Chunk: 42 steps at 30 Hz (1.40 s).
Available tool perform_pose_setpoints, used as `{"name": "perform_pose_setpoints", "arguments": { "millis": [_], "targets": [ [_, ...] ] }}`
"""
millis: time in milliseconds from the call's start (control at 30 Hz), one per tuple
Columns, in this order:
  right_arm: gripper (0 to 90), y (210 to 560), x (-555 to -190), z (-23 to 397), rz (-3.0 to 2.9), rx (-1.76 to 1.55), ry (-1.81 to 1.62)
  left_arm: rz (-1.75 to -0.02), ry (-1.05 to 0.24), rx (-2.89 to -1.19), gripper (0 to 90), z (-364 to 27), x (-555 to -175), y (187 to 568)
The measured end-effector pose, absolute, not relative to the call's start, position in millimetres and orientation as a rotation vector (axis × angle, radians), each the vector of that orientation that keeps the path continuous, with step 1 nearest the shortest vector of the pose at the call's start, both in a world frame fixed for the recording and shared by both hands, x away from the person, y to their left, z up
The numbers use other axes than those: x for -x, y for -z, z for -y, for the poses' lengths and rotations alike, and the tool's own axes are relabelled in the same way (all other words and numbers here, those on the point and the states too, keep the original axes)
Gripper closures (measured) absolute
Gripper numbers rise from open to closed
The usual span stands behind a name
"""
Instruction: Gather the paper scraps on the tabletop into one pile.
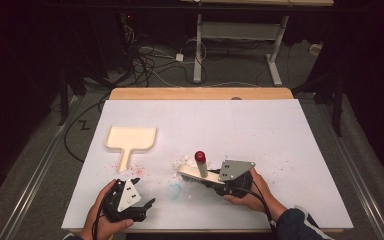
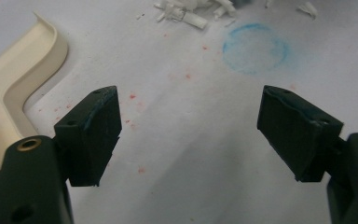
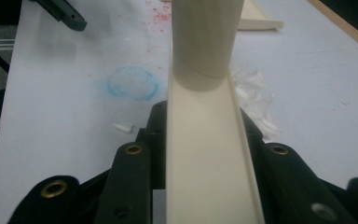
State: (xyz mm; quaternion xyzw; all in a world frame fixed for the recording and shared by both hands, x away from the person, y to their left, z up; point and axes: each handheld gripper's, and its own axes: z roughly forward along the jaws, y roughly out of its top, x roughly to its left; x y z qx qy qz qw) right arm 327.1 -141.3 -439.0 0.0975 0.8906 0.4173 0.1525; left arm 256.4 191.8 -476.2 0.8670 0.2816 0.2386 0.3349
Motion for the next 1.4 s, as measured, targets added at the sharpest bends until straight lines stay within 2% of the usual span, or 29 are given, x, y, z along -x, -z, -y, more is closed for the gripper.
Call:
{"name": "perform_pose_setpoints", "arguments": {
  "millis": [367,633,800,1033,1400],
  "targets": [
    [68.1,408.6,-297.7,161.1,-2.533,-0.264,-1.329,-0.748,-0.638,-2.250,20.6,-194.4,-254.6,474.1],
    [68.1,422.5,-282.6,148.8,-2.668,-0.195,-1.307,-0.794,-0.657,-2.198,20.6,-205.7,-253.3,468.6],
    [68.1,437.3,-288.8,142.4,-2.709,-0.204,-1.249,-0.775,-0.656,-2.215,20.5,-202.3,-252.9,470.2],
    [68.2,437.8,-308.4,148.6,-2.620,-0.287,-1.201,-0.770,-0.648,-2.232,20.6,-200.2,-253.0,472.1],
    [68.1,419.7,-314.7,167.1,-2.503,-0.377,-1.239,-0.768,-0.643,-2.237,20.5,-200.0,-253.6,472.4]
  ]
}}
